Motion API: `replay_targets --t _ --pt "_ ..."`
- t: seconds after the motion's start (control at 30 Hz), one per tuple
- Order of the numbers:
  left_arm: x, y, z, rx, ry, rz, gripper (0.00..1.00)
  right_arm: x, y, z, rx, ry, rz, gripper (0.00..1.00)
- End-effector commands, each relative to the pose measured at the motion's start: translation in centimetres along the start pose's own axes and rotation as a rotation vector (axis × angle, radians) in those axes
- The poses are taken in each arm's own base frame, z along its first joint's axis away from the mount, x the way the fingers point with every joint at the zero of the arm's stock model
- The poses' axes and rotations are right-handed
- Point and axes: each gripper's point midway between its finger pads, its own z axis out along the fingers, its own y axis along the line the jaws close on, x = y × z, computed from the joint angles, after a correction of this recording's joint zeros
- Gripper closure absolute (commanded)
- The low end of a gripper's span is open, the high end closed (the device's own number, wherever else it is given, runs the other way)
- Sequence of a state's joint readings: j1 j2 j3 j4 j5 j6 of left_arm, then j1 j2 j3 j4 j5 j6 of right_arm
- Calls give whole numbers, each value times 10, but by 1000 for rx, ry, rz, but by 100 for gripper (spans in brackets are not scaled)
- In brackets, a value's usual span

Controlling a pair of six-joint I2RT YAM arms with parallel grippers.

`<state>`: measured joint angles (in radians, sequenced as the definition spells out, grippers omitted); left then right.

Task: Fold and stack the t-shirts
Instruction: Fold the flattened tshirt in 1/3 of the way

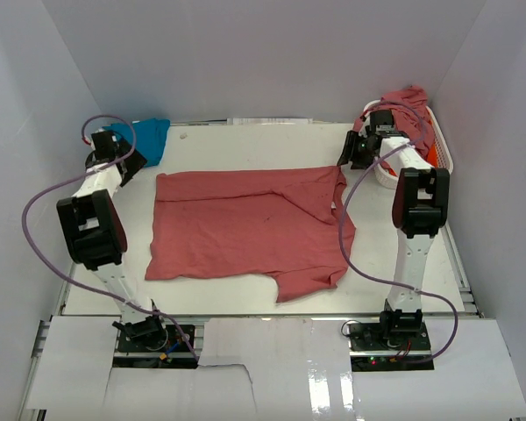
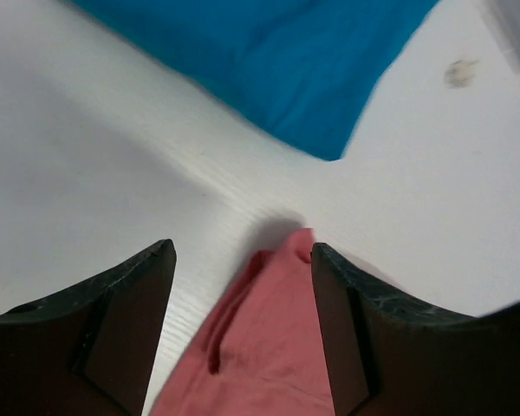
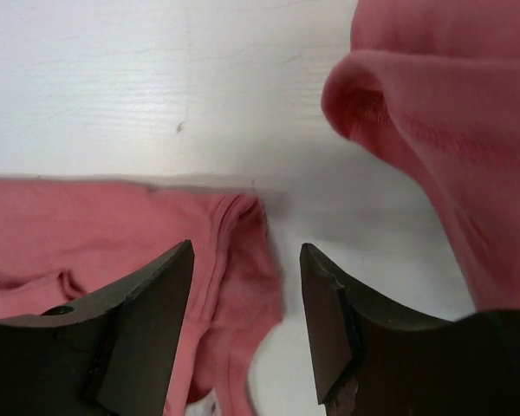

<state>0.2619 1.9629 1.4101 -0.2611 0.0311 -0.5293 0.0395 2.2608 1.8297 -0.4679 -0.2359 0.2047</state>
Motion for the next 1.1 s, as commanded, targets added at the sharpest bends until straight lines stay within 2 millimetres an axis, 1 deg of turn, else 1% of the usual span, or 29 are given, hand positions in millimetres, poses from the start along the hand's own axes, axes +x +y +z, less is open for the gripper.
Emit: replay_targets --t 0.0,0.03,0.07,0.1,0.13,0.17,0.2,0.23,0.27,0.3,0.33,0.37,0.4,0.43,0.47,0.5,0.53,0.57,0.6,0.63,0.67,0.73,0.77,0.8,0.87,0.9,0.93,0.97,1.07 --pt "-73 -44 -93 131 -228 -8 24 -49 26 -69 -4 -175 -93 41" --pt "-68 -56 -103 198 -205 -4 24 -54 37 -85 -28 -201 -109 41" --pt "-65 -61 -110 229 -196 -1 24 -51 43 -91 -47 -201 -120 40" --pt "-58 -67 -116 258 -179 7 24 -37 51 -89 -78 -172 -134 39" --pt "-50 -72 -126 286 -164 8 24 -40 61 -103 -102 -201 -154 38" --pt "-40 -78 -130 325 -130 14 24 -33 73 -105 -127 -195 -172 37" --pt "-28 -85 -133 351 -105 25 24 -26 82 -106 -156 -185 -192 35" --pt "-9 -94 -138 384 -67 43 25 -12 99 -108 -209 -165 -225 33" --pt "-5 -92 -138 384 -57 41 25 -5 103 -106 -215 -152 -231 33" --pt "10 -101 -138 403 -29 62 25 2 112 -105 -245 -135 -248 33" --pt "26 -102 -135 403 3 71 25 13 116 -100 -258 -106 -254 33" --pt "36 -106 -132 410 21 81 25 22 127 -95 -284 -89 -273 33" --pt "51 -117 -132 429 45 101 25 28 132 -92 -305 -74 -280 33" --pt "66 -117 -128 431 77 107 26 36 132 -82 -309 -45 -274 33" --pt "78 -127 -126 453 99 111 26 43 138 -78 -325 -29 -285 33" --pt "87 -130 -123 464 119 116 26 46 141 -75 -348 -17 -287 32" --pt "91 -129 -120 459 126 113 26 53 141 -66 -349 5 -276 32" --pt "111 -144 -122 488 153 143 26 55 144 -62 -360 10 -281 32" --pt "119 -146 -117 487 170 145 26 58 144 -58 -368 19 -279 33" --pt "125 -148 -115 489 179 149 27 62 143 -51 -371 39 -274 33" --pt "131 -156 -115 504 185 158 27 62 145 -49 -378 41 -280 33" --pt "141 -162 -111 515 201 160 27 66 144 -40 -382 55 -278 33" --pt "144 -172 -111 538 199 169 27 64 148 -39 -399 53 -281 33" --pt "153 -176 -105 540 218 174 27 68 147 -32 -396 73 -276 33" --pt "168 -188 -102 555 249 197 27 69 152 -28 -405 79 -286 33" --pt "168 -198 -101 574 251 207 27 70 153 -26 -409 85 -287 33" --pt "177 -200 -93 567 268 217 27 74 153 -21 -412 96 -288 33" --pt "184 -209 -94 580 272 234 27 74 154 -20 -415 95 -290 33" --pt "188 -230 -88 601 257 261 27 73 156 -14 -419 96 -295 34"
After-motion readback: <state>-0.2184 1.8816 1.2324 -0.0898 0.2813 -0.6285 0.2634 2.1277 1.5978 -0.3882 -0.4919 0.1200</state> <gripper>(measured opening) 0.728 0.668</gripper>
